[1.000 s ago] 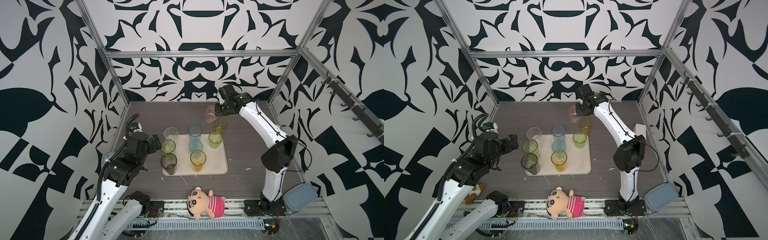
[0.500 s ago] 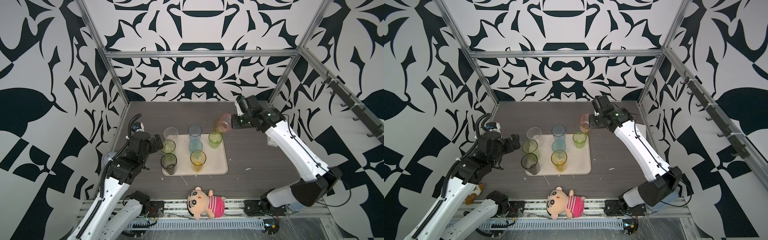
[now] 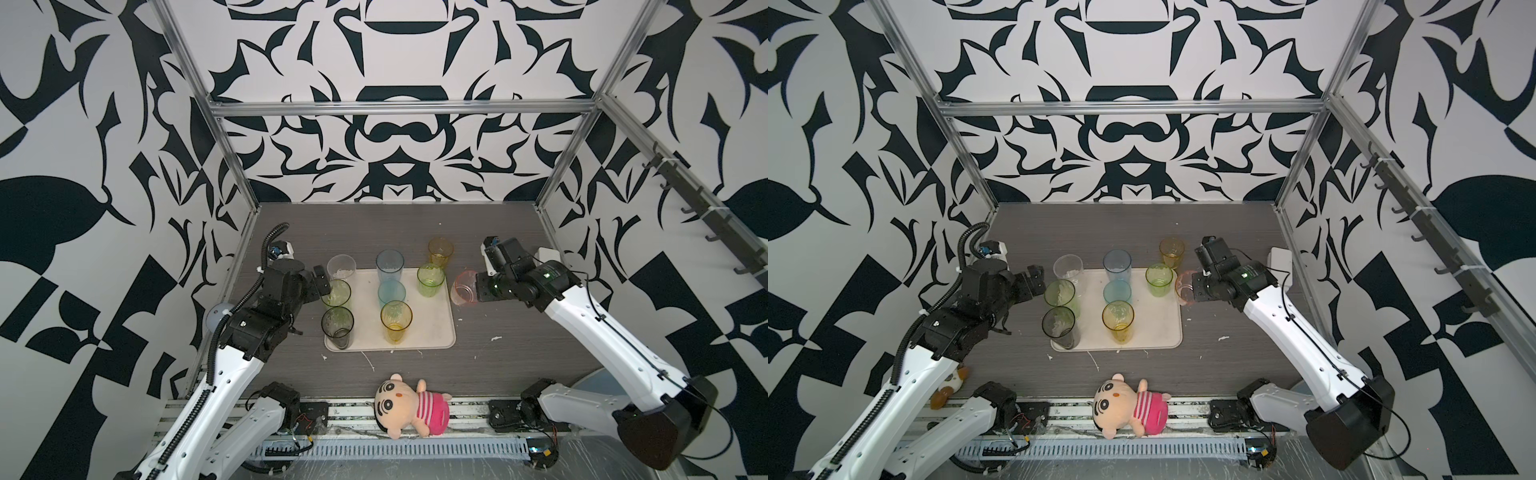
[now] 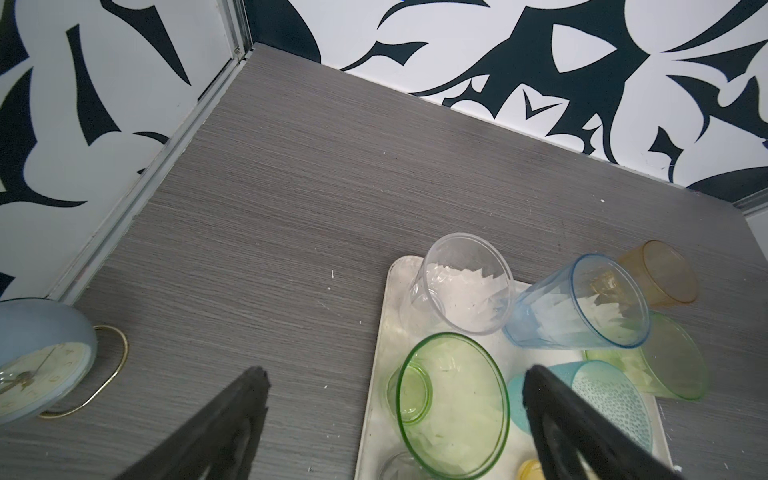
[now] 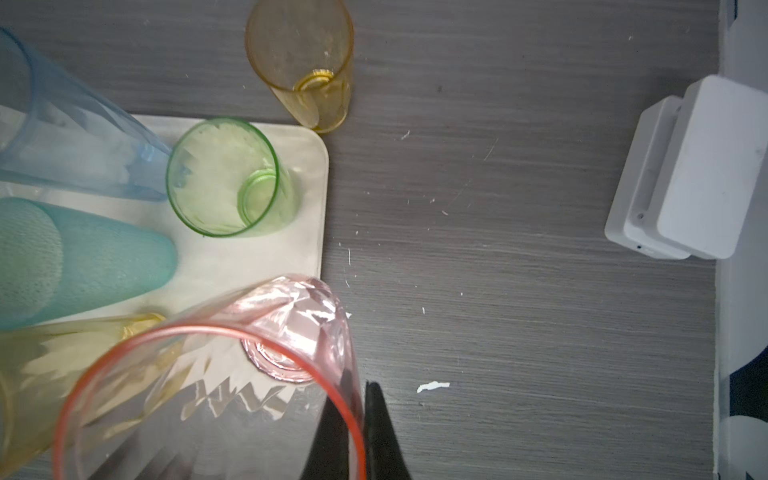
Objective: Place the glasses into the tray
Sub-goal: Place the glass on the tray.
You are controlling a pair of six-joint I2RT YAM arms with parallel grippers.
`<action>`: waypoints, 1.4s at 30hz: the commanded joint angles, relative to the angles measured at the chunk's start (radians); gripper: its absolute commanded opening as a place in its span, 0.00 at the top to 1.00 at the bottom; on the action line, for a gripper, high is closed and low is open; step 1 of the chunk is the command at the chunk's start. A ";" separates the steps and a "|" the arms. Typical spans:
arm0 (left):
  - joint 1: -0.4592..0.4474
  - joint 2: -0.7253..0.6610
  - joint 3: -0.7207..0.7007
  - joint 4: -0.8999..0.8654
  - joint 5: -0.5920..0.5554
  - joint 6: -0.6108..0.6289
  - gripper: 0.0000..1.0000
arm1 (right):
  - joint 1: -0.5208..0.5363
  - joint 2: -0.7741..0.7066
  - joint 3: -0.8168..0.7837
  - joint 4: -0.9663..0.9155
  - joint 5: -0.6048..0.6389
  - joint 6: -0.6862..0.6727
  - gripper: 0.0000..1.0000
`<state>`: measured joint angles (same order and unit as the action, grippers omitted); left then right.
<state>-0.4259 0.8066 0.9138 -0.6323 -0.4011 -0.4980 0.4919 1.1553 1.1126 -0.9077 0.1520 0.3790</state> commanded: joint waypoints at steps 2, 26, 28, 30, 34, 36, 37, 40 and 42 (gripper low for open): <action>-0.003 0.000 -0.019 0.017 0.008 -0.010 0.01 | 0.033 -0.075 -0.067 0.107 -0.002 0.024 1.00; -0.003 -0.016 -0.046 0.007 0.003 -0.013 0.00 | 0.220 0.083 -0.199 0.311 0.105 0.113 1.00; -0.003 -0.017 -0.047 0.004 0.001 -0.013 0.00 | 0.221 0.100 -0.201 0.321 0.106 0.123 1.00; -0.003 -0.018 -0.049 0.002 -0.001 -0.011 0.00 | 0.221 0.118 -0.201 0.333 0.100 0.131 1.00; -0.003 -0.017 -0.047 0.001 -0.004 -0.006 0.00 | 0.224 0.158 -0.195 0.350 0.096 0.140 1.00; -0.003 -0.014 -0.049 -0.001 -0.004 -0.005 0.01 | 0.225 0.174 -0.191 0.352 0.097 0.142 1.00; -0.003 -0.014 -0.049 -0.001 -0.006 -0.004 0.00 | 0.224 0.183 -0.188 0.353 0.096 0.141 1.00; -0.002 -0.012 -0.049 -0.002 -0.006 -0.004 0.01 | 0.224 0.208 -0.180 0.357 0.088 0.147 1.00; -0.002 -0.012 -0.050 -0.001 -0.007 -0.004 0.00 | 0.224 0.226 -0.171 0.352 0.084 0.154 1.00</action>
<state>-0.4259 0.7998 0.8780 -0.6289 -0.3962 -0.4999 0.7113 1.3773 0.9058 -0.5777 0.2291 0.5087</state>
